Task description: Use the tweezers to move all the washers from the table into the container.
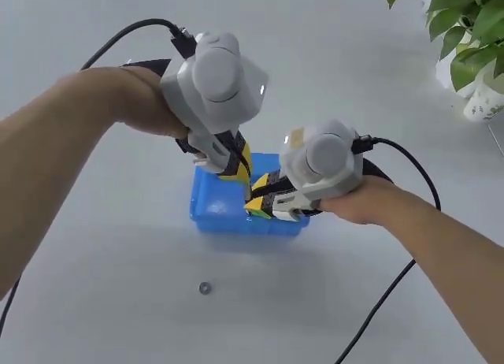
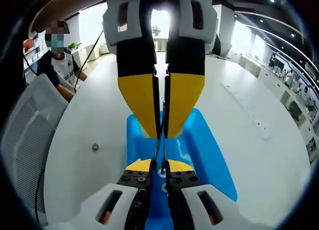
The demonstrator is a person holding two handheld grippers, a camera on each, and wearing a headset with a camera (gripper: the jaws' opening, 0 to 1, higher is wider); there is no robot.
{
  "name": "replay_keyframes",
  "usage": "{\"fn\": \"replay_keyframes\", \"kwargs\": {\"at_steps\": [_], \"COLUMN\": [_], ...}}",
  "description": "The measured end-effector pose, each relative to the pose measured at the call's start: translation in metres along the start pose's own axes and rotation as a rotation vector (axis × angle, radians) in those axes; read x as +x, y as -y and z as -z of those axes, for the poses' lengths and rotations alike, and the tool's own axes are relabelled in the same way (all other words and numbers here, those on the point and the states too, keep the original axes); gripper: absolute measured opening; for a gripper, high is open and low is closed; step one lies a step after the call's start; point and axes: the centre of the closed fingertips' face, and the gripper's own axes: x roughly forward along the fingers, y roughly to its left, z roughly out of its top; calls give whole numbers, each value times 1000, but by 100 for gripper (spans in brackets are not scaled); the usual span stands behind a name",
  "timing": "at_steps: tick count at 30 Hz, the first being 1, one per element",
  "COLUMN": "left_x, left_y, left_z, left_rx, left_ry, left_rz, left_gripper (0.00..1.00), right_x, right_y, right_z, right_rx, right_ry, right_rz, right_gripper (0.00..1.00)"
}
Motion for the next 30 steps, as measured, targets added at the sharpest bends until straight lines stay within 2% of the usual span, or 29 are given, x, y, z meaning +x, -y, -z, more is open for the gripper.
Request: {"fn": "replay_keyframes", "kwargs": {"at_steps": [10, 20, 30], "left_x": [-8, -24, -40], "left_y": [0, 4, 18], "left_z": [-5, -10, -13], "left_rx": [9, 16, 12], "left_ry": [-1, -10, -29], "left_rz": [-9, -20, -31], "left_gripper": [5, 5, 5], "right_x": [-6, -16, -23], "right_y": [1, -2, -15], "right_z": [-7, -22, -35], "right_rx": [-11, -37, -59], "right_ry": [7, 22, 32], "right_rz": [13, 26, 33], "right_gripper": [11, 11, 11]}}
